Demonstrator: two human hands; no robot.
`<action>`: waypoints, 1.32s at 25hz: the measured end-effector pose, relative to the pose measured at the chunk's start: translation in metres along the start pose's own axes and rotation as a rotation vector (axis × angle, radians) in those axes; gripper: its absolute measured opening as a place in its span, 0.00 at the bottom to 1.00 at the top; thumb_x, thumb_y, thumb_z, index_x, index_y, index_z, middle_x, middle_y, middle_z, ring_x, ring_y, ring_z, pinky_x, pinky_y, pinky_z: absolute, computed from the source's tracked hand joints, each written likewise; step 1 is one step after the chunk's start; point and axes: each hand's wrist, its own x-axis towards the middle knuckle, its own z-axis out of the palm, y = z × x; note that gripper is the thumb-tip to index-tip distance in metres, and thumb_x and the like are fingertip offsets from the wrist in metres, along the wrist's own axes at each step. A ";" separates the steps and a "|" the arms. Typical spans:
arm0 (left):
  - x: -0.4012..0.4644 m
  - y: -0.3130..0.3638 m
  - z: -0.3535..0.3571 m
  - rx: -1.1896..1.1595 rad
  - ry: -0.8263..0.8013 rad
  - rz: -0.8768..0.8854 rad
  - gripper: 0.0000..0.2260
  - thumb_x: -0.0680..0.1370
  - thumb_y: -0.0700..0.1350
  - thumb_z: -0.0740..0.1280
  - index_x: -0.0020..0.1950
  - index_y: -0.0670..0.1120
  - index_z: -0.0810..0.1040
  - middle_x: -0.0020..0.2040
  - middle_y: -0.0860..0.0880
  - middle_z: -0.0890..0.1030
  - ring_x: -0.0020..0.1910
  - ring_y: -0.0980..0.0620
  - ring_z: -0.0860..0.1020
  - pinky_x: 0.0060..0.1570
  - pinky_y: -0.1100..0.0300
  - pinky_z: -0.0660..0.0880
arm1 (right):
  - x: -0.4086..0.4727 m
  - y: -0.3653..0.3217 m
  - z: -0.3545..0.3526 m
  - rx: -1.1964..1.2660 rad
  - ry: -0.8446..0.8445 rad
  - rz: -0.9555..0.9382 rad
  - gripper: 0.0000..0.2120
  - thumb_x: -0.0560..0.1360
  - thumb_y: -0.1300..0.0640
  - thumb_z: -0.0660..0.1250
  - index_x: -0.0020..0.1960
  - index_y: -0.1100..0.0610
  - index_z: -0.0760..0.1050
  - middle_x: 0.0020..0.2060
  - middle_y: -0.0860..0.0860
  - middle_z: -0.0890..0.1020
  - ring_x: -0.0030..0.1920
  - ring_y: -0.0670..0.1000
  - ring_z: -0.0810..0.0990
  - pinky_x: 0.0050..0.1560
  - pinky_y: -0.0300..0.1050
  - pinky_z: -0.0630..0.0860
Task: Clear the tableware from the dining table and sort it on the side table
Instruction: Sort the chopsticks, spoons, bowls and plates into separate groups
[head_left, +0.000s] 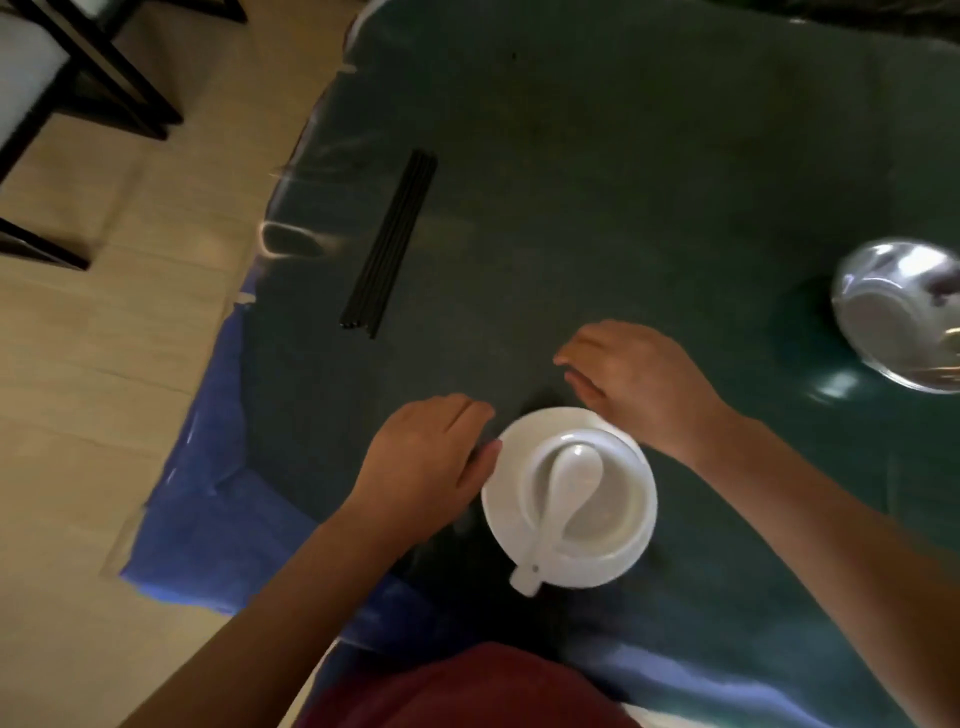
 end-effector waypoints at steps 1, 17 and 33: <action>-0.010 0.016 0.001 0.010 -0.031 0.002 0.14 0.74 0.51 0.61 0.49 0.42 0.79 0.40 0.45 0.81 0.36 0.45 0.79 0.33 0.55 0.75 | -0.021 -0.003 0.000 0.001 -0.004 -0.006 0.07 0.73 0.61 0.64 0.48 0.60 0.80 0.41 0.57 0.82 0.43 0.61 0.80 0.41 0.53 0.78; -0.046 0.090 0.040 -0.930 -0.209 -0.997 0.12 0.77 0.39 0.62 0.36 0.47 0.81 0.29 0.53 0.83 0.27 0.58 0.79 0.30 0.67 0.76 | -0.088 -0.018 0.057 0.134 -0.071 0.109 0.14 0.75 0.56 0.61 0.59 0.56 0.74 0.59 0.54 0.76 0.52 0.56 0.76 0.55 0.50 0.71; 0.082 -0.018 0.020 -1.028 0.084 -0.911 0.06 0.76 0.39 0.64 0.48 0.46 0.80 0.41 0.52 0.83 0.41 0.54 0.83 0.45 0.61 0.79 | 0.130 0.049 0.004 0.752 0.065 0.559 0.09 0.71 0.66 0.65 0.49 0.57 0.79 0.46 0.56 0.83 0.38 0.52 0.82 0.38 0.42 0.81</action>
